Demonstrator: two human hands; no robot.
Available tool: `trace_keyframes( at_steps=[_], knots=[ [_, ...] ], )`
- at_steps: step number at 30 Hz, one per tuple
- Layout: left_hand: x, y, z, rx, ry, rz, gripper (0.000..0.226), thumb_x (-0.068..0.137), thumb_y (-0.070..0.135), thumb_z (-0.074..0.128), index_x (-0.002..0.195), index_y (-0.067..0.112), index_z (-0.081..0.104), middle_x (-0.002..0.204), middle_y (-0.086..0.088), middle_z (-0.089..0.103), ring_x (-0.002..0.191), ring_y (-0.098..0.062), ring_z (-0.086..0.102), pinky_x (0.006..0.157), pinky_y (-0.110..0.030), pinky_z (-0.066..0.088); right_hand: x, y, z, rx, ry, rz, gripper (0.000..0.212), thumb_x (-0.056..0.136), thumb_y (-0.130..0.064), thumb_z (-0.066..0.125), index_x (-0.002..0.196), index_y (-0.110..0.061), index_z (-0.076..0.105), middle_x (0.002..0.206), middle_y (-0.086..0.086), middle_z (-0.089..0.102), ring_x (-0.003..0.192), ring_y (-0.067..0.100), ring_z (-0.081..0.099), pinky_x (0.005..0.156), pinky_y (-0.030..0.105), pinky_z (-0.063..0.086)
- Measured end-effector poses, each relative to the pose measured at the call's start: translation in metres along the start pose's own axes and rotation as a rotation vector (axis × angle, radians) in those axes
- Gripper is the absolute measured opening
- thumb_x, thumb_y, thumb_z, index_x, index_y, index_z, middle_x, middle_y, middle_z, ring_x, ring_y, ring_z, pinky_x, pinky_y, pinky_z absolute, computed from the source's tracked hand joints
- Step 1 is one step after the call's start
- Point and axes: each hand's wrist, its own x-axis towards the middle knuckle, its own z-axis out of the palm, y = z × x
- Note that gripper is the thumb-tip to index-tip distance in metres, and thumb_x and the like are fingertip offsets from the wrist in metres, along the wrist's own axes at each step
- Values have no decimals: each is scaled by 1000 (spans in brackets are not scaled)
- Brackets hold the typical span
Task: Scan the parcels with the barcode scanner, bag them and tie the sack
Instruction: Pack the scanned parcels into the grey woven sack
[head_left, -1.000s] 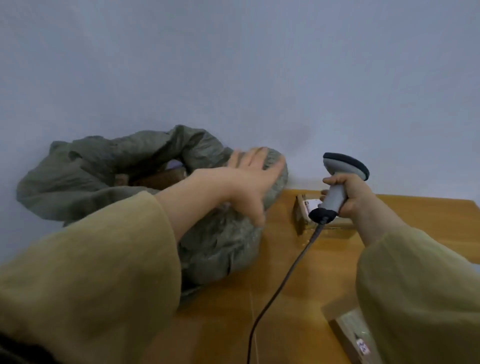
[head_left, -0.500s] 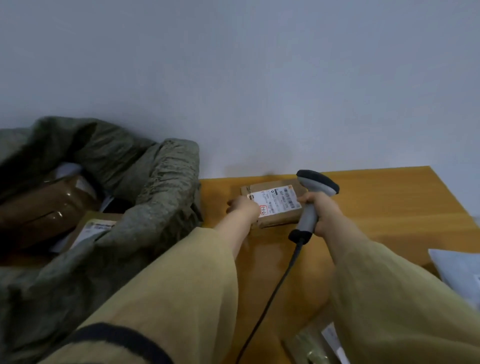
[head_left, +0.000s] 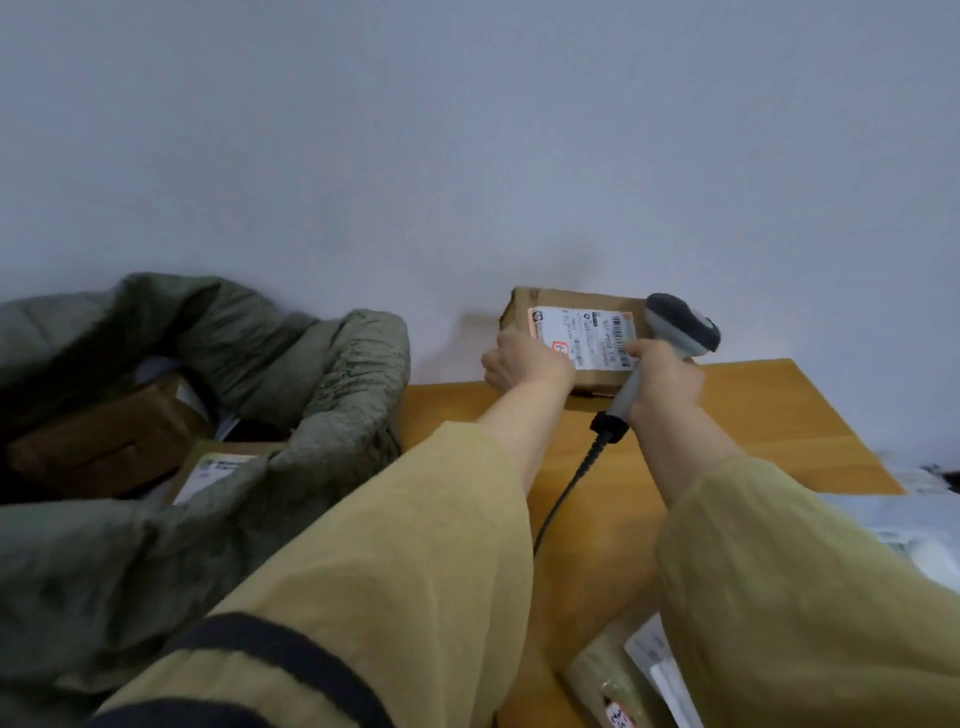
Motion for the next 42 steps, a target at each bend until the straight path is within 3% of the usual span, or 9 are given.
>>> trace_keyframes(
  at_steps=[6,10,13,17,22,30,36,39,42],
  knots=[
    [-65,49,-89,-154,63,423,39,81,21,61,105,38,36,135,-6,28,125,-26,32,106,-48,33,-99,-35,3,163,-119,-100,28,72,-6,70,91,-16,51,101,5,67,92,21,66,82,39,56],
    [-79,49,-189,-113,190,584,40,82,22,59,115,36,41,125,0,31,124,-20,31,98,-26,32,-179,-25,28,115,-339,-111,33,75,-4,70,100,-13,51,103,8,64,91,23,64,81,43,56],
    [-73,34,-263,-3,342,499,48,83,22,56,128,29,42,136,-4,36,130,-24,32,107,-36,31,-234,-9,49,28,-539,-98,32,78,-3,70,105,-7,53,91,10,63,74,21,62,71,39,57],
    [-72,2,-305,362,445,211,76,87,17,51,150,17,9,156,-20,-12,144,-33,-15,116,-52,-6,-269,12,58,-138,-613,-99,38,77,-9,74,109,-3,56,83,8,58,68,23,57,58,32,49],
    [-91,-26,-269,403,238,316,73,85,26,53,148,25,17,157,-15,-6,145,-31,-10,114,-53,-6,-275,10,15,-43,-646,-60,24,82,-5,69,104,0,59,92,18,64,77,29,68,65,39,60],
    [-138,-25,-160,300,-227,546,67,86,34,54,147,20,28,150,-4,33,135,-27,35,109,-46,31,-264,-23,-139,260,-452,-57,21,85,-6,61,104,1,57,90,21,71,66,21,70,58,27,58],
    [-195,-30,-54,285,-564,443,75,88,40,61,146,8,28,151,-8,33,137,-25,35,107,-33,31,-234,-26,-274,446,-188,-58,14,85,-5,60,97,0,57,90,18,66,77,23,71,66,31,60],
    [-222,-38,-9,335,-687,272,83,85,44,64,148,7,24,148,-12,37,133,-28,38,94,-34,35,-212,-19,-332,415,-51,-47,17,84,-2,62,99,-2,57,86,14,63,76,21,66,66,30,60],
    [-236,-47,29,462,-736,206,90,85,38,68,149,6,14,153,-12,27,138,-29,31,102,-42,33,-185,-6,-380,326,88,-6,13,82,-4,66,94,-6,60,82,8,59,72,18,60,60,32,58]
  ],
)
